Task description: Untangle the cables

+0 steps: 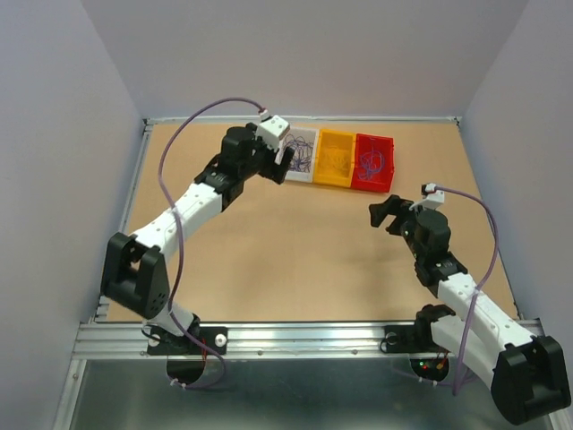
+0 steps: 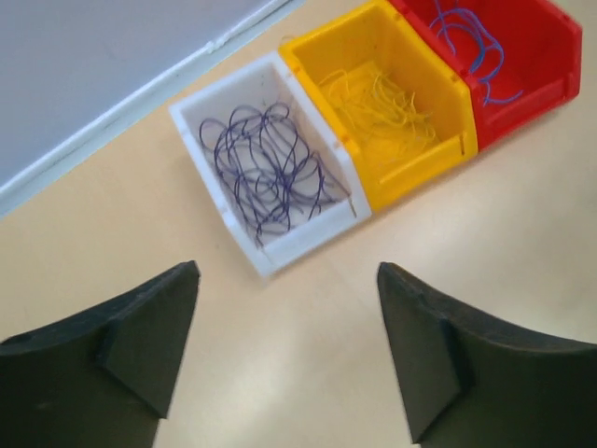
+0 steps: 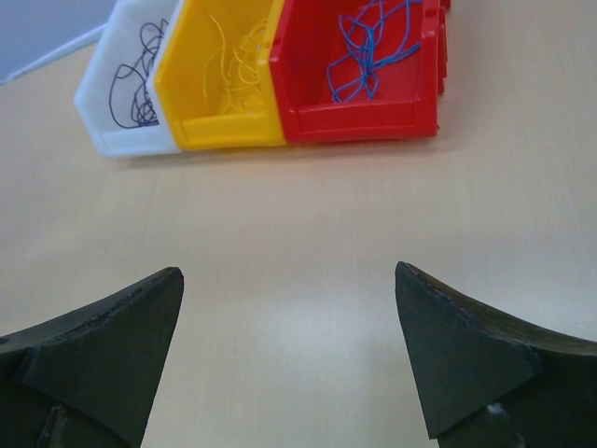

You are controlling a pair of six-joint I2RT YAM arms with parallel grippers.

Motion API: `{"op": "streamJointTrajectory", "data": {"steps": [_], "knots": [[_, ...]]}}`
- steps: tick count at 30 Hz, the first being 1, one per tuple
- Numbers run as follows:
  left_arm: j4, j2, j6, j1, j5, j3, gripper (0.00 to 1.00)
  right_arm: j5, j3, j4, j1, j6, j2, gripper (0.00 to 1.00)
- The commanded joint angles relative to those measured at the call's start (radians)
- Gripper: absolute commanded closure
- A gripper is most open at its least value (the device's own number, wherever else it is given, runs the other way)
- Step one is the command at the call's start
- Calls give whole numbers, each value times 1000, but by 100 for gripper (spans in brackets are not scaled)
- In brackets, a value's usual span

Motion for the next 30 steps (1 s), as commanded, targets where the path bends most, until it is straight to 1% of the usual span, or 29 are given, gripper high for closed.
{"op": "streamJointTrajectory", "data": {"steps": [1, 2, 3, 4, 5, 6, 7, 8, 9, 12, 13, 15, 19, 25, 30], "knots": [[242, -223, -12, 24, -47, -246, 3, -18, -42, 47, -1, -24, -77, 0], [252, -262, -13, 38, -33, -317, 1, -27, -49, 47, -1, -32, -117, 0], [264, -333, -22, 70, -12, -349, 1, -41, -69, 52, -1, -33, -140, 0], [275, -370, -33, 82, -15, -411, 1, -44, -77, 53, -1, -35, -182, 0], [276, -404, -39, 98, -13, -438, 1, -34, -85, 53, -1, -35, -205, 0], [286, -477, -47, 113, -5, -467, 1, -34, -92, 52, -1, -32, -222, 0], [302, -515, -58, 131, -16, -538, 1, -17, -106, 50, -1, -23, -239, 0], [339, -591, -73, 136, -34, -577, 1, -14, -111, 44, -1, -23, -271, 0], [361, -625, -76, 136, -82, -653, 1, -11, -115, 41, -1, -21, -280, 0], [424, -745, -81, 139, -139, -760, 1, -11, -131, 33, -1, -15, -300, 0], [456, -768, -78, 138, -145, -790, 1, -12, -135, 33, -1, -14, -297, 0], [517, -816, -58, 138, -110, -910, 1, -8, -143, 35, -1, -6, -292, 0], [594, -860, -44, 138, -78, -969, 1, -6, -151, 44, -1, -1, -277, 0], [602, -895, -29, 138, -108, -982, 1, -20, -158, 47, -1, -4, -298, 0], [611, -912, -24, 138, -79, -999, 1, -14, -161, 50, -1, 2, -305, 0]]}}
